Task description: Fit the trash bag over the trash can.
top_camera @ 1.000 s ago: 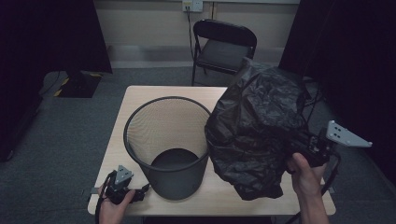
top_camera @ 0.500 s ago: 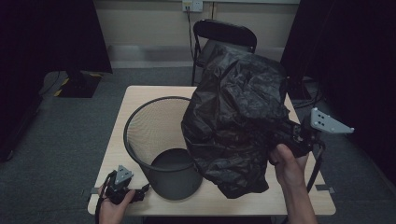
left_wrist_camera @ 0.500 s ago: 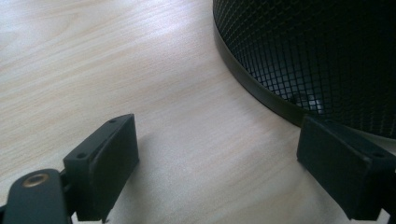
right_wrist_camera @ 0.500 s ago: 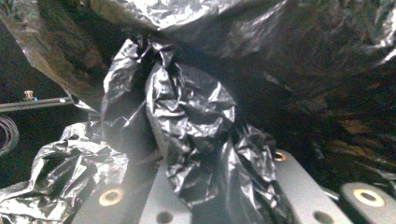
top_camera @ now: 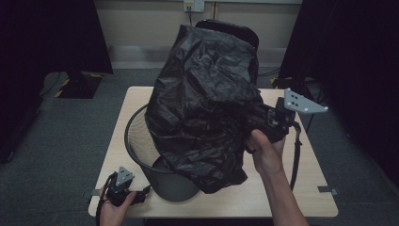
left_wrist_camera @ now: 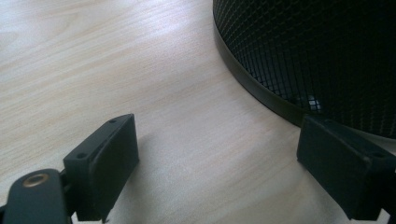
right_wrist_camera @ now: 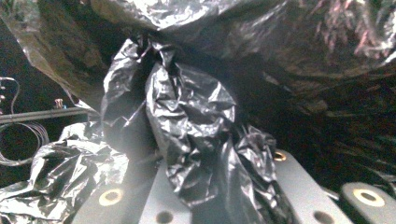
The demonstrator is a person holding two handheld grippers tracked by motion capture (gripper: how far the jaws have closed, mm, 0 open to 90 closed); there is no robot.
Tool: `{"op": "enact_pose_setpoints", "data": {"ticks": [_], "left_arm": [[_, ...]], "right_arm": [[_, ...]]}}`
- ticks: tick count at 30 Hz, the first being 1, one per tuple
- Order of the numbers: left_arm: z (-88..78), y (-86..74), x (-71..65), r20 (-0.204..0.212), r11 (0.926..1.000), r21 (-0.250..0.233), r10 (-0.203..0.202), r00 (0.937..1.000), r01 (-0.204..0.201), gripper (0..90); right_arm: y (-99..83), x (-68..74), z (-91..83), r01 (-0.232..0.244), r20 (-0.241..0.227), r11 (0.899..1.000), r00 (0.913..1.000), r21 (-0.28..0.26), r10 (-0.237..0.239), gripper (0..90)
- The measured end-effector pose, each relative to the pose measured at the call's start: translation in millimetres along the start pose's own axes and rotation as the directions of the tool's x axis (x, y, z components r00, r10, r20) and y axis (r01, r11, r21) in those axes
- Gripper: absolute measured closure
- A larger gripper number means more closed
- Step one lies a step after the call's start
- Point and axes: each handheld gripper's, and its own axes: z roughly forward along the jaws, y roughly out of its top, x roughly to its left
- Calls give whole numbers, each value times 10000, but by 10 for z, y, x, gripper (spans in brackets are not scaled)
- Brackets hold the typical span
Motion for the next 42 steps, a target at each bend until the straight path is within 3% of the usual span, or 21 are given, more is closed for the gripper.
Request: {"op": "enact_pose_setpoints", "data": {"ticks": [6,9,13,18,20,21,23,24,25,26,27,29,32,36,40,42], "left_arm": [[0,0,0,-2,10000,-1,0,10000,0,123],[0,0,0,-5,10000,6,3,10000,-3,123],[0,0,0,-7,10000,6,2,10000,-2,123],[0,0,1,-4,10000,8,18,10000,-18,123],[0,0,0,-7,10000,6,3,10000,-3,123],[0,0,0,-8,10000,6,3,10000,-3,123],[0,0,0,-7,10000,6,3,10000,-3,123],[0,0,0,-7,10000,6,2,10000,-2,123],[0,0,0,-7,10000,6,3,10000,-3,123],[0,0,0,-7,10000,7,4,10000,-4,123],[-1,1,1,-5,10000,10,18,10000,-18,123],[-1,0,1,-7,10000,9,18,10000,-18,123],[-1,0,0,-17,10000,8,-10,10000,10,123],[-3,1,2,-14,10000,16,-2,10000,2,123],[-15,-6,19,-13,9999,-86,-119,9999,119,158],[-35,-10,43,75,9993,-86,-350,9994,351,159]], "right_arm": [[74,130,277,-2,-671,10000,9977,49,5,813],[49,248,419,2,-1271,9997,9919,234,28,813],[-78,332,526,115,-1493,9969,9888,783,3,812],[-206,320,649,186,-1418,9895,9899,1433,19,809],[-245,293,715,242,-1153,9831,9933,1813,-32,803],[-272,255,776,325,-850,9706,9963,2386,-124,765],[-298,207,811,292,-484,9599,9987,2788,-163,728],[-298,207,811,292,-484,9599,9987,2788,-163,728],[-321,163,831,365,-511,9486,9985,3144,-215,695],[-331,153,836,402,-406,9448,9988,3251,-285,657],[-331,153,836,402,-406,9448,9988,3251,-285,657],[-343,157,846,447,32,9394,9988,3399,-487,466],[-330,139,828,274,532,9366,9974,3492,-490,282],[-303,122,796,181,677,9364,9967,3506,-446,180],[-287,83,778,33,1013,9178,9937,3970,-474,119],[-291,77,774,41,1056,9173,9931,3982,-503,126]]}}
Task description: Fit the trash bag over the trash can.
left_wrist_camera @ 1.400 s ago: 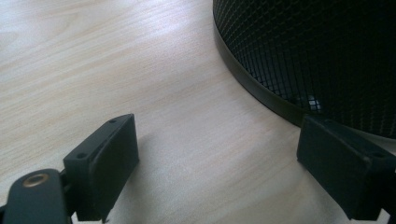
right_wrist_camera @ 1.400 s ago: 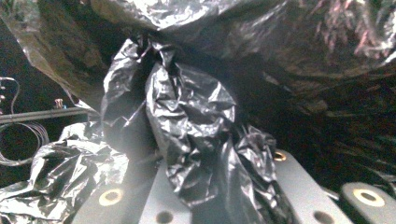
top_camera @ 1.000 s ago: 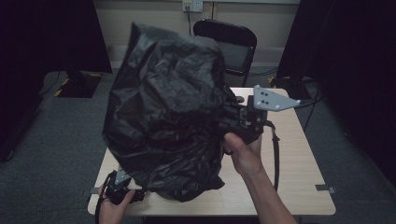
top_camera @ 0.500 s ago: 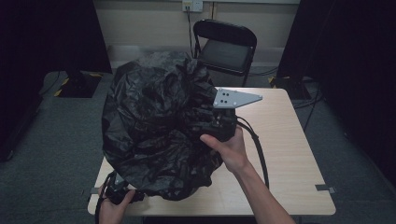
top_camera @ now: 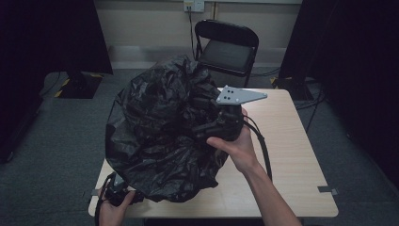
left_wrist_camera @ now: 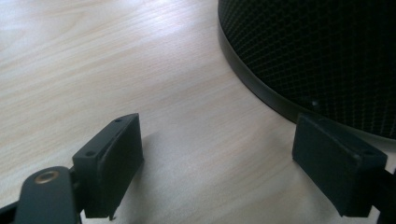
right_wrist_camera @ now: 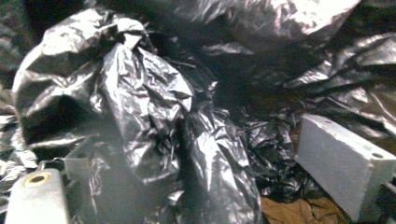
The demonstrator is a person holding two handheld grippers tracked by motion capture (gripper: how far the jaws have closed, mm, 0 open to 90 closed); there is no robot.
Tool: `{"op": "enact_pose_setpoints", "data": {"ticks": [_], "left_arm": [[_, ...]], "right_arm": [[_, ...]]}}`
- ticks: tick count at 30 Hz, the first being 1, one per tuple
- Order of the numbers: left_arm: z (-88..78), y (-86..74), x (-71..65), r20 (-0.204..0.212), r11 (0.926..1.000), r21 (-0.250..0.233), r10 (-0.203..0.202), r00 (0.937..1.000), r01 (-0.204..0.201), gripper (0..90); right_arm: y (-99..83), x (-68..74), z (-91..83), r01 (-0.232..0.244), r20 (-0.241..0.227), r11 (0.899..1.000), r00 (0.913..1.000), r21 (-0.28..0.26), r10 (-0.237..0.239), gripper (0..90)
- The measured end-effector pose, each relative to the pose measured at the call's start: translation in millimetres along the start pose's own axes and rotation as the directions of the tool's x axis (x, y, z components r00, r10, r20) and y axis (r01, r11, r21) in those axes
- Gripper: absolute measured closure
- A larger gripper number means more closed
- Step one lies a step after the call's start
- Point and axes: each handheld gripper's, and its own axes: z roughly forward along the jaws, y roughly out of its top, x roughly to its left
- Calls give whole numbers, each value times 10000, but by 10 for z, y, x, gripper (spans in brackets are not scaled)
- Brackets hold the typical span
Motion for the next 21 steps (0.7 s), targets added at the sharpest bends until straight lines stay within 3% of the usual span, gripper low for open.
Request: {"op": "enact_pose_setpoints", "data": {"ticks": [3,7,8,10,11,17,21], "left_arm": [[-64,5,24,63,9997,-162,-181,9998,182,170],[-251,75,48,53,9956,-902,-262,9996,266,168],[-369,139,41,119,9879,-1521,-287,9995,301,168],[-493,209,29,12,9793,-2022,-117,9999,117,169],[-493,209,29,12,9793,-2022,-117,9999,117,168],[-783,359,23,-57,9520,-3061,-32,10000,13,168],[-957,428,57,-307,9409,-3378,155,9994,-249,166]], "right_arm": [[-34,-16,3,-69,-178,9999,9998,-145,67,151],[-51,-23,17,-102,-189,9998,9998,-149,99,151],[-53,-25,26,-60,-271,9998,9996,-196,55,148],[-52,-23,31,-72,-288,9996,9996,-287,64,135],[-52,-23,31,-72,-288,9996,9996,-287,64,135],[-46,-40,38,-103,-274,9996,9996,-281,96,125],[-23,-56,1,-147,-213,9985,9997,-523,136,126]]}}
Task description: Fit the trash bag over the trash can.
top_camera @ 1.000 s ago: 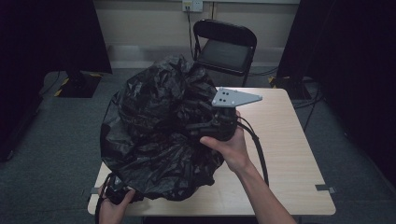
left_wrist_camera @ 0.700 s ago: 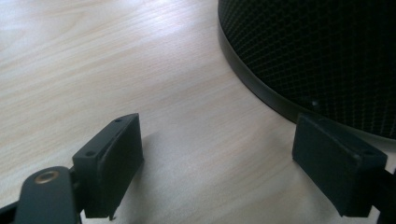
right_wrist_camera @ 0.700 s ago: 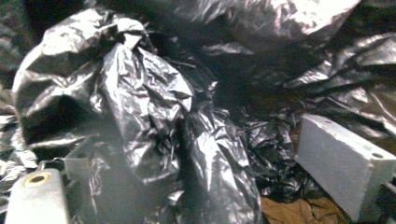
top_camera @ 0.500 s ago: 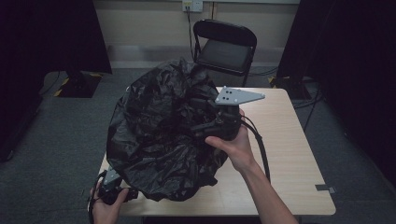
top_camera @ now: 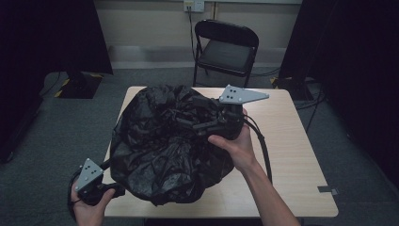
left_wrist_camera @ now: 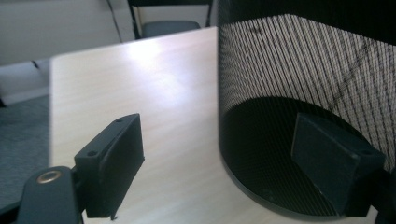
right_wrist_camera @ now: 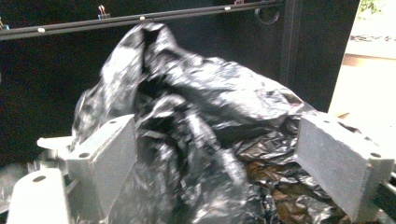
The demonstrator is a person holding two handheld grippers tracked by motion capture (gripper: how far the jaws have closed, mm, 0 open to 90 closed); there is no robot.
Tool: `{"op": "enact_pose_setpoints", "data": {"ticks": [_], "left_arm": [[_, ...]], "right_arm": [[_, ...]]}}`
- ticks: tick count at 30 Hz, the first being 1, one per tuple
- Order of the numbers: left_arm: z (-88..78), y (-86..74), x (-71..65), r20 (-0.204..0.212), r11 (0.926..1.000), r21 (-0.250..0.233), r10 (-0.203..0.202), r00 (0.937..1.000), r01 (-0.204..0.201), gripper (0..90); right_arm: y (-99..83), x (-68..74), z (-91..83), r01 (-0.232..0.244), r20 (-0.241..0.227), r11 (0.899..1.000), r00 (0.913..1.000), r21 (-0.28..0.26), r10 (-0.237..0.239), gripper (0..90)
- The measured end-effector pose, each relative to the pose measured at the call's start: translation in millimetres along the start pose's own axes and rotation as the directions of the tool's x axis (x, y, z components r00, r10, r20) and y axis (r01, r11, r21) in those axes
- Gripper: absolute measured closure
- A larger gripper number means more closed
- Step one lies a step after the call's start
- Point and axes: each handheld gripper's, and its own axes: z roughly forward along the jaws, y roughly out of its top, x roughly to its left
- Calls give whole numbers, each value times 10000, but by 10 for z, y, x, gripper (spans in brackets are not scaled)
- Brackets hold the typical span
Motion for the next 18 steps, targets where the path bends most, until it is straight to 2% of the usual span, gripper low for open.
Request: {"op": "enact_pose_setpoints", "data": {"ticks": [5,8,12,14,16,18], "left_arm": [[-165,129,92,-127,9983,-569,-127,9998,120,166],[-276,212,140,-154,9948,-1002,-174,9997,158,166],[-402,319,147,-181,9889,-1477,-195,9996,166,166],[-444,360,143,-158,9868,-1618,-129,9998,102,166],[-476,394,146,-304,9850,-1724,-70,9995,16,172],[-510,432,180,-138,9834,-1808,-138,9998,110,245]], "right_arm": [[15,5,-50,87,-10,10000,10000,-5,-87,146],[9,2,-91,144,71,9999,9999,16,-144,165],[-7,-14,-213,201,138,9995,9997,-255,-198,237],[-11,-29,-276,214,117,9993,9997,-317,-210,310],[-19,-35,-322,281,146,9992,9995,-279,-277,339],[-32,-39,-365,429,149,9989,9990,-170,-427,421]]}}
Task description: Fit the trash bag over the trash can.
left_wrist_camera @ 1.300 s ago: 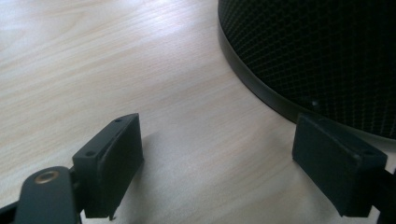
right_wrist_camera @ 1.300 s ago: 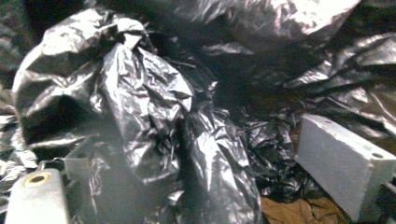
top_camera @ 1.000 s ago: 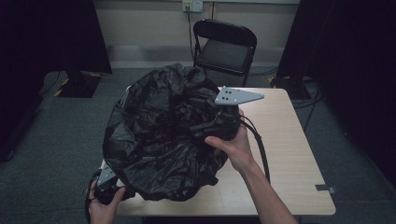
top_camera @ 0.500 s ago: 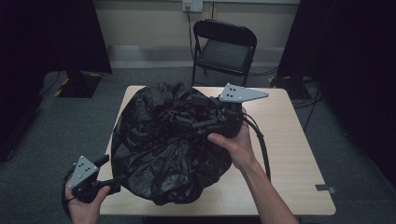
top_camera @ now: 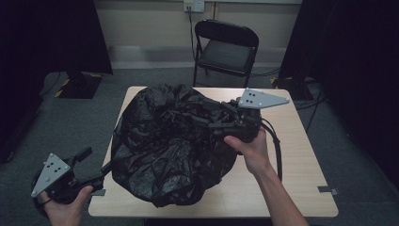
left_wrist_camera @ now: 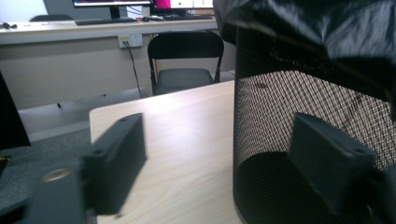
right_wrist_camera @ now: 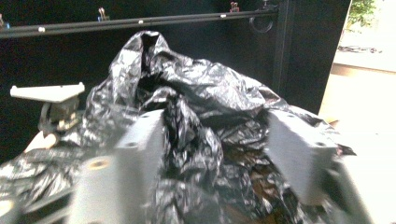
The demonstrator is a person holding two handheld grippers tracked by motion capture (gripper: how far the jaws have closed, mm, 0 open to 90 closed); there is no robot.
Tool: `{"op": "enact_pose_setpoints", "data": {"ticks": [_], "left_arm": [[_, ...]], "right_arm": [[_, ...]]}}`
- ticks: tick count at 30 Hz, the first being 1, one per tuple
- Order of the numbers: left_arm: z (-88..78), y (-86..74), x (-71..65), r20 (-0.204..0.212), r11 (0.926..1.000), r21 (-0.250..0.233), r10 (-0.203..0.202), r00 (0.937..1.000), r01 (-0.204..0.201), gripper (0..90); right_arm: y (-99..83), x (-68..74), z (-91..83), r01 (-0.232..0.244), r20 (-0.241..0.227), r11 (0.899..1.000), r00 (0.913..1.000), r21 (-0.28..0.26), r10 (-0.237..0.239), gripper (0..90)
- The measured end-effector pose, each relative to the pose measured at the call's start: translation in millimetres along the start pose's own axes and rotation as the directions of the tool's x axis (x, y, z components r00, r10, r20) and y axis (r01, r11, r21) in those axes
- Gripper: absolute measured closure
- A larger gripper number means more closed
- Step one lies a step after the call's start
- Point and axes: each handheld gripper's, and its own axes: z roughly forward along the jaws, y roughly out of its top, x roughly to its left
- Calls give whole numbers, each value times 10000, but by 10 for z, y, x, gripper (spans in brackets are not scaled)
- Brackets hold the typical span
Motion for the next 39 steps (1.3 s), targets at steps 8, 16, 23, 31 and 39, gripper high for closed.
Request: {"op": "enact_pose_setpoints", "data": {"ticks": [8,16,23,31,39], "left_arm": [[-48,281,48,229,9988,-479,-55,9997,66,296],[45,476,-13,1080,9909,-1198,-480,9930,610,310],[249,539,-111,2181,9880,-1218,-672,9736,954,146],[305,455,-157,2978,9915,-872,-669,9523,969,512],[94,397,-158,3052,9925,-878,-547,9507,853,789]], "right_arm": [[-80,-74,-166,249,787,9982,9965,544,-291,474],[-219,-223,-302,-229,1556,9978,9877,625,129,410],[-392,-314,-363,-653,1775,9958,9827,645,530,369],[-498,-306,-362,-642,907,9953,9942,726,576,651],[-555,-267,-469,-321,1106,9974,9936,643,249,900]]}}
